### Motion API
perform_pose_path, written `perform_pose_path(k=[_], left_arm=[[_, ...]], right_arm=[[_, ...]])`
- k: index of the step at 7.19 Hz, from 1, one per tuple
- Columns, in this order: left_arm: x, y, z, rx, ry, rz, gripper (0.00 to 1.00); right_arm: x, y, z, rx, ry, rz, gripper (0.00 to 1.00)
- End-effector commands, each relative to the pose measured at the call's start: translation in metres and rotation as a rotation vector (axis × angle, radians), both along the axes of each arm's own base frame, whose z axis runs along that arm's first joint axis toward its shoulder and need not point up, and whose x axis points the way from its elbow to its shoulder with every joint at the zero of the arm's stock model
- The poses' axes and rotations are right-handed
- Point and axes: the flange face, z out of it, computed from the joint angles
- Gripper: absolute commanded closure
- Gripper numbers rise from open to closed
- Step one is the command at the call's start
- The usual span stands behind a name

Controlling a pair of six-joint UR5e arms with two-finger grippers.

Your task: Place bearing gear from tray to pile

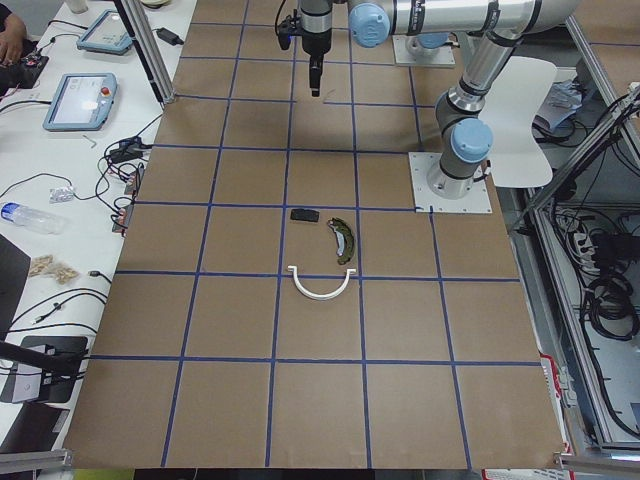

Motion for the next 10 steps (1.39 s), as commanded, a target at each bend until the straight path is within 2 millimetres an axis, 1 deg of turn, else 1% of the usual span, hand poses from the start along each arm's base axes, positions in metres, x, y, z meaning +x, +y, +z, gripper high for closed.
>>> perform_pose_path(k=[1, 2, 3, 4, 5, 6, 7, 8, 9, 10], left_arm=[[0.0, 0.0, 0.0, 0.0, -0.001, -0.002, 0.0], [0.001, 0.0, -0.001, 0.001, -0.001, -0.002, 0.0], [0.001, 0.0, -0.001, 0.001, -0.001, -0.002, 0.0], [0.001, 0.0, -0.001, 0.001, 0.0, -0.002, 0.0], [0.0, 0.0, -0.001, 0.001, 0.0, -0.003, 0.0], [0.0, 0.0, -0.002, 0.003, 0.0, -0.005, 0.0], [0.001, 0.0, -0.002, 0.004, 0.0, -0.002, 0.0], [0.0, 0.0, -0.002, 0.004, 0.0, -0.003, 0.0], [0.0, 0.0, -0.002, 0.004, 0.0, -0.003, 0.0], [0.0, 0.0, -0.002, 0.004, 0.0, -0.003, 0.0]], right_arm=[[-0.144, 0.008, -0.039, 0.025, 0.043, 0.083, 0.0], [-0.198, -0.001, -0.055, -0.007, 0.105, 0.15, 0.0], [-0.263, 0.01, -0.088, 0.028, 0.085, 0.113, 0.0], [-0.311, 0.023, -0.12, 0.064, 0.036, 0.089, 0.0], [-0.347, 0.018, -0.139, 0.011, 0.096, 0.132, 0.0], [-0.37, 0.02, -0.161, 0.0, 0.105, 0.189, 0.05], [-0.383, 0.017, -0.178, -0.008, 0.12, 0.209, 0.13], [-0.405, 0.029, -0.193, 0.023, 0.143, 0.221, 0.2], [-0.424, 0.037, -0.219, 0.041, 0.109, 0.233, 0.22], [-0.43, 0.036, -0.233, 0.026, 0.12, 0.244, 0.22]])
